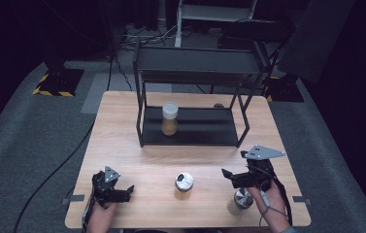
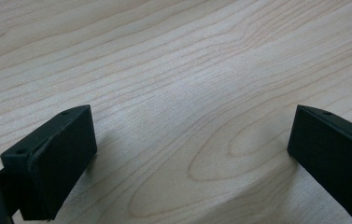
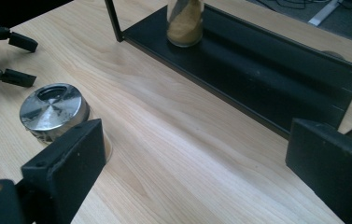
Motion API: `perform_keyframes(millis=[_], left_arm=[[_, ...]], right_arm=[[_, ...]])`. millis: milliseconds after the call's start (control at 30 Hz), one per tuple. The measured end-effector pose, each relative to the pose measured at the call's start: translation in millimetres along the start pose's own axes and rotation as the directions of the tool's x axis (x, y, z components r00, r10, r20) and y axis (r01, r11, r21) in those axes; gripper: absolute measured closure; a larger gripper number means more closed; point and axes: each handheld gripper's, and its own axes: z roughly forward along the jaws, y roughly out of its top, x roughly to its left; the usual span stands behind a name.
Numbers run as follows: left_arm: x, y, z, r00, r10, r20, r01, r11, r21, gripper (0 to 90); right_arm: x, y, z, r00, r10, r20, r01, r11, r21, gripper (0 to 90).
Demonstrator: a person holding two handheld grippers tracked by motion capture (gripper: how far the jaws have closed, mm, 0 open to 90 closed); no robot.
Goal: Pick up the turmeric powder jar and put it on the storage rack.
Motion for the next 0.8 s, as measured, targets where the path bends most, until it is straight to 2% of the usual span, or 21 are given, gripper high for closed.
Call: perform_keyframes(millis=[800], left_arm=[[0.1, 0.1, 0.5, 1.0000, -0.001, 0.001, 0.001, 1.0000, -0.001, 0.4]], right_arm=[[30.3, 24.5, 23.4, 0.9962, -0.068, -0.056, 0.068, 0.9977, 0.004, 4.5]])
